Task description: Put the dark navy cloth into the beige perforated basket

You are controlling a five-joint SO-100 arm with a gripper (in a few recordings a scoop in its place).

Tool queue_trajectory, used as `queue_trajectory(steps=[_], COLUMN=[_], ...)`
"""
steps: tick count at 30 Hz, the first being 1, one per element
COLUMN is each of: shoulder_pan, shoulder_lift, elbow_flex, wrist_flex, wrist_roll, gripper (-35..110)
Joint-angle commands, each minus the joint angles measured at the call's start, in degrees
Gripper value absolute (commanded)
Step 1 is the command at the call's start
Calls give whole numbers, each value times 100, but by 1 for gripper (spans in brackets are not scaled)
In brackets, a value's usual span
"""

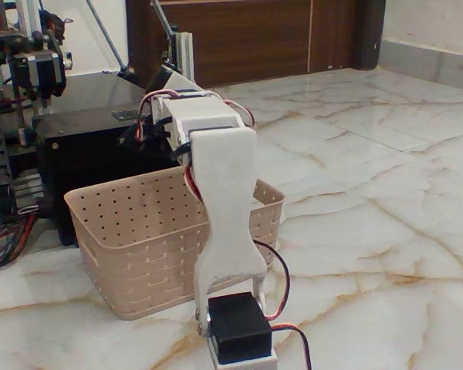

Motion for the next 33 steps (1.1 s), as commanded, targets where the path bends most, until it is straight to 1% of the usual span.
queue_trajectory(steps=[1,4,6,9,12,13,14,16,20,23,26,27,29,31,32,33], shoulder_pan=[-79,-149,-202,-193,-176,-176,-176,-167,-158,-149,-70,-62,-53,-26,-9,0], shoulder_lift=[-26,-352,-598,-765,-835,-835,-844,-817,-747,-686,-615,-571,-475,-237,-105,114], elbow_flex=[-527,-1178,-1670,-1714,-1723,-1731,-1714,-1723,-1696,-1661,-1485,-1459,-1415,-1116,-1011,-747], wrist_flex=[193,1160,1846,2153,2971,3103,3305,3313,3454,3480,4210,4078,3375,2865,2777,2602], wrist_roll=[334,1213,1617,2874,3349,3516,3524,3507,3313,3322,3164,3208,3182,2927,2795,2707], gripper=[0,0,0,0,0,0,0,0,10,10,9,9,8,7,6,1])
